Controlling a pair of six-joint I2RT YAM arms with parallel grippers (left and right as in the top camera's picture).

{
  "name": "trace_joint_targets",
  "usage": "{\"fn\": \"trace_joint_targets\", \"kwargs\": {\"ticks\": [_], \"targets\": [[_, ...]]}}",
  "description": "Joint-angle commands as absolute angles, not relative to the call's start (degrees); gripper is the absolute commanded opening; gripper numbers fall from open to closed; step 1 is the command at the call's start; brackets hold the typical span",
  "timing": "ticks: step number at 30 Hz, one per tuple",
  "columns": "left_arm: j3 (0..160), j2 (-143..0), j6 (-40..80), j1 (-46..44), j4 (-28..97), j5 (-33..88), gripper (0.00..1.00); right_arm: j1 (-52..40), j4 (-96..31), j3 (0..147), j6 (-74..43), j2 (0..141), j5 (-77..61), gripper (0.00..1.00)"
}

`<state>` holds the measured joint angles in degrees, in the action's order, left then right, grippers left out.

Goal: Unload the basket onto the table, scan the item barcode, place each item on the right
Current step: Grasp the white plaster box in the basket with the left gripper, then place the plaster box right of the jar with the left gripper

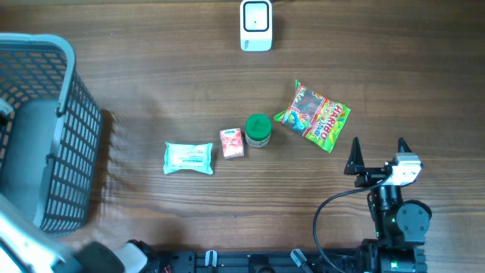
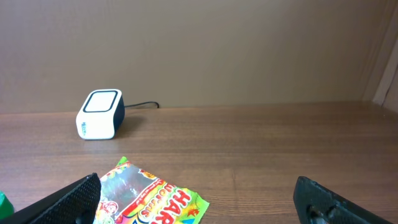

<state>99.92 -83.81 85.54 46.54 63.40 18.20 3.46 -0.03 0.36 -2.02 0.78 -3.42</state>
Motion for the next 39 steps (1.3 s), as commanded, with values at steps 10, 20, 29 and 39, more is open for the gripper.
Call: {"fn": "trace_joint_targets", "kwargs": {"ticks": [10, 20, 29, 39], "targets": [[100.51, -74.52, 81.32, 3.84, 58.48, 21.28, 0.57, 3.33, 0.12, 0.30, -1.52, 0.43, -3.90, 1.00], [100.51, -93.14, 79.44, -32.86, 58.11, 1.34, 0.61, 3.33, 0.12, 0.30, -1.52, 0.43, -3.90, 1.00], [100.51, -115.50, 55.77, -48.14, 47.55, 1.10, 0.61, 3.33, 0.12, 0.30, -1.52, 0.43, -3.90, 1.00], [100.75, -121.05, 45.06, -51.72, 50.15, -4.86, 0.98, 3.33, 0.12, 0.30, -1.54, 0.43, -3.90, 1.00]]}}
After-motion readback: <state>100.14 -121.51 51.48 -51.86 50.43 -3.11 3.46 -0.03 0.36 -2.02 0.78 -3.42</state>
